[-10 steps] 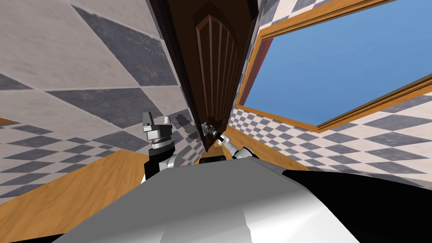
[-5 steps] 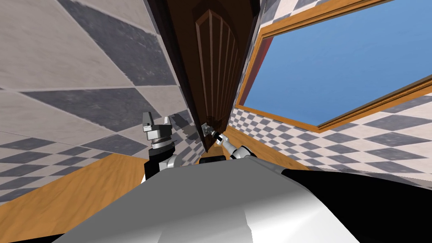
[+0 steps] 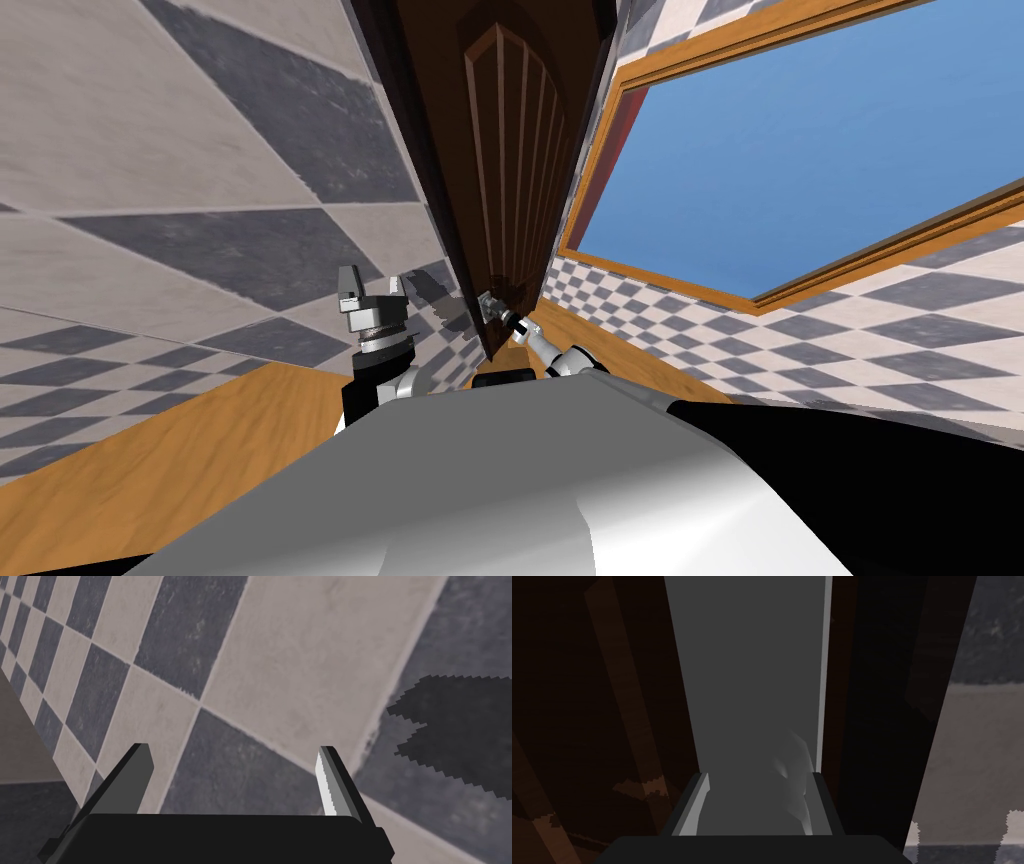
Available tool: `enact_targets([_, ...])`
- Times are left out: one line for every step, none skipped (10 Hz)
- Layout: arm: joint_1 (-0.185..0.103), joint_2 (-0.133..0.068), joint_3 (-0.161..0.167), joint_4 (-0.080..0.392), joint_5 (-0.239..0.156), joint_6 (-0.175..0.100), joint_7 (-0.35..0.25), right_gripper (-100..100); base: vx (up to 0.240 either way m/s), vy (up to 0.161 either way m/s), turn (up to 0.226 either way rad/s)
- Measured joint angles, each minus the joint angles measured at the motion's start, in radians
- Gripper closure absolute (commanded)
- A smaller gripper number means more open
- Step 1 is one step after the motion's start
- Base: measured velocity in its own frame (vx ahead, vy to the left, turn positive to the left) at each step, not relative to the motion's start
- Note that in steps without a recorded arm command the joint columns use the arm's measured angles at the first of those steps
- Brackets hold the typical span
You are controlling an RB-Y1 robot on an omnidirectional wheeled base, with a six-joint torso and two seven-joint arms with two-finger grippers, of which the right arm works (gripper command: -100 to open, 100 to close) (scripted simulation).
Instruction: Pull the door open
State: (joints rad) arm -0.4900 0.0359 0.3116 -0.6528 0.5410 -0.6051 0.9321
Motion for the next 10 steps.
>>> enact_targets([-0.002,-0.005,-0.009,0.005,-0.010,-0.003,-0.007,100,-0.057,-0.079,0.240])
enact_targets([0.000,-0.013,-0.014,-0.003,-0.021,0.000,-0.026,100,-0.055,-0.078,0.192])
enact_targets([0.001,-0.018,-0.018,-0.007,-0.030,0.003,-0.045,100,-0.062,-0.069,0.278])
enact_targets([-0.001,-0.026,-0.027,-0.003,-0.044,0.002,-0.067,100,-0.078,-0.054,0.178])
enact_targets([0.002,-0.032,-0.032,-0.010,-0.055,0.007,-0.088,100,-0.072,-0.043,0.126])
enact_targets([0.008,-0.039,-0.034,-0.022,-0.064,0.013,-0.108,100,-0.071,-0.055,0.168])
enact_targets([0.010,-0.045,-0.041,-0.025,-0.075,0.017,-0.128,100,-0.064,-0.066,0.180])
enact_targets([0.005,-0.049,-0.051,-0.015,-0.089,0.013,-0.144,100,-0.056,-0.059,0.196])
enact_targets([0.003,-0.053,-0.060,-0.009,-0.102,0.010,-0.161,100,-0.058,-0.051,0.168])
enact_targets([0.009,-0.061,-0.063,-0.021,-0.113,0.015,-0.183,100,-0.061,-0.065,0.210])
